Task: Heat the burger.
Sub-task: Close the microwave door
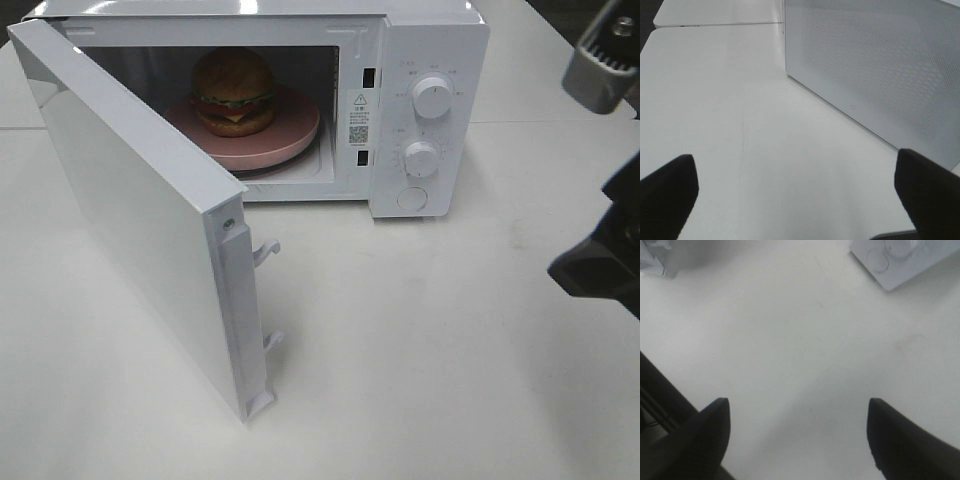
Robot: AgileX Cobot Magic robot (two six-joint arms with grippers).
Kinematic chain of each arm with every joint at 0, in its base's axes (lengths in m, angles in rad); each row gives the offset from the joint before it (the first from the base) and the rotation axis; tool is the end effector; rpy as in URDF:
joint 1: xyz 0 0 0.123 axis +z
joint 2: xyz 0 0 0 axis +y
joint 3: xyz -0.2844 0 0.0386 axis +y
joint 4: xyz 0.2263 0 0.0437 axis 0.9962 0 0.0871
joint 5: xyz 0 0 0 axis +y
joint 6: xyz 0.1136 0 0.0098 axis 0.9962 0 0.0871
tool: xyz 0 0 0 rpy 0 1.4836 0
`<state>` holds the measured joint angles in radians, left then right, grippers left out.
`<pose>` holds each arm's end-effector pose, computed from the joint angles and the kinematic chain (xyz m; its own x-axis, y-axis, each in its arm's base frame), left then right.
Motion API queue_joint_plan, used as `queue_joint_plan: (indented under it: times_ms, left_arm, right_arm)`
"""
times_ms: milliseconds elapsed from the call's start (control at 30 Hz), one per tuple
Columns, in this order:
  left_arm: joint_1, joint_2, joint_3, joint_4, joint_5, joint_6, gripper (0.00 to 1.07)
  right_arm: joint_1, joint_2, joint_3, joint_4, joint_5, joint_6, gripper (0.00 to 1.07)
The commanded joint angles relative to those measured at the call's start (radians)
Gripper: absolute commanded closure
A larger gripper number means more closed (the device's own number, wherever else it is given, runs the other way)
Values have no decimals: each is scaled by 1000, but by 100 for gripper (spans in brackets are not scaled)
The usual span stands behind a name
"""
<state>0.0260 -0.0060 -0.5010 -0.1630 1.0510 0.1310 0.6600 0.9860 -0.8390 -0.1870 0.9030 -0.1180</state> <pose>-0.0061 -0.0162 0.2587 -0.4302 0.0378 -0.9019 0.1224 0.9923 -0.0168 0.1450 0.0914 0.2994 -0.5014 -0.6802 -0.5347 -0.6749 0.6942 -0.2503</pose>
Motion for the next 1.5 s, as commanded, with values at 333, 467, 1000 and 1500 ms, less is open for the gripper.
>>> queue_joint_plan:
  times_ms: [333, 467, 1000, 1500]
  left_arm:
    - [-4, -10, 4, -10, -14, 0, 7]
    - [-4, -10, 4, -10, -14, 0, 7]
    - [-4, -10, 4, -10, -14, 0, 7]
    - [-4, -10, 4, -10, -14, 0, 7]
  right_arm:
    - [-3, -130, 12, 3, 251, 228, 34]
    - [-3, -173, 22, 3, 280, 238, 34]
    - [-228, -370, 214, 6, 213, 265, 34]
    - [-426, -713, 294, 36, 193, 266, 34]
